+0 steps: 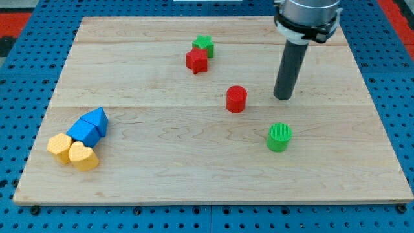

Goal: Nudge the green star left

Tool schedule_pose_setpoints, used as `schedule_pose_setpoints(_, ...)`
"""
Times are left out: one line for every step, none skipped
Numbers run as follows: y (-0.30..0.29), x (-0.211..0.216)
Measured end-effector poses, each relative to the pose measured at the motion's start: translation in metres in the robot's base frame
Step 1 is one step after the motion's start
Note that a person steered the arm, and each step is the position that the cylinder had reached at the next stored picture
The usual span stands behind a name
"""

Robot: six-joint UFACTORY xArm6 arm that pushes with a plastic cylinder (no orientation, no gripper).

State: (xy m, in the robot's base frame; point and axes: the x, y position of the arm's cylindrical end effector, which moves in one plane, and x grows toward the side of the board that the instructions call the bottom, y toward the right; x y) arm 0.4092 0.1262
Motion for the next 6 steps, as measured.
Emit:
schedule_pose_setpoints(-0.049, -0.103)
schedule_pose_setpoints(-0.068, -0.139)
schedule_pose_setpoints(-0.084, -0.103)
schedule_pose_setpoints(-0.128, -0.108)
schedule_pose_setpoints(-0.160, -0.124)
schedule_pose_setpoints(-0.123, -0.152)
